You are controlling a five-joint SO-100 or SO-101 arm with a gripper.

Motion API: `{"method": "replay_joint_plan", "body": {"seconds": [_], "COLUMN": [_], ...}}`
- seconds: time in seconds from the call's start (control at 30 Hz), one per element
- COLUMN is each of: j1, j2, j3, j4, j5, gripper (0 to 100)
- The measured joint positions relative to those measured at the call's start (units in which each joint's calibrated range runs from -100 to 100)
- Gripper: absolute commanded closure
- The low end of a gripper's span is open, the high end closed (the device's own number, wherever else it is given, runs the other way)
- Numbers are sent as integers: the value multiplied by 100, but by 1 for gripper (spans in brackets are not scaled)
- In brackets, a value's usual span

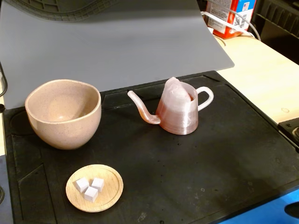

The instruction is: Pick up a kettle and pour liquid into a cup.

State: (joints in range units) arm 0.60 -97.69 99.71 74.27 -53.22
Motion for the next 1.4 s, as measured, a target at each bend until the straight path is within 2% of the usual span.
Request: {"method": "replay_joint_plan", "body": {"seconds": [0.17, 0.43, 0.57, 0.9, 1.17, 1.4], "j1": [0, 0, 0, 0, 8, 8], "j2": [77, 1190, 1798, 3425, 4897, 6610], "j3": [0, 0, 0, -49, -584, -1159], "j4": [-814, -2635, -3904, -6276, -7142, -8551], "j5": [0, 0, 0, 0, 0, 0], "gripper": [99, 99, 99, 99, 99, 99]}}
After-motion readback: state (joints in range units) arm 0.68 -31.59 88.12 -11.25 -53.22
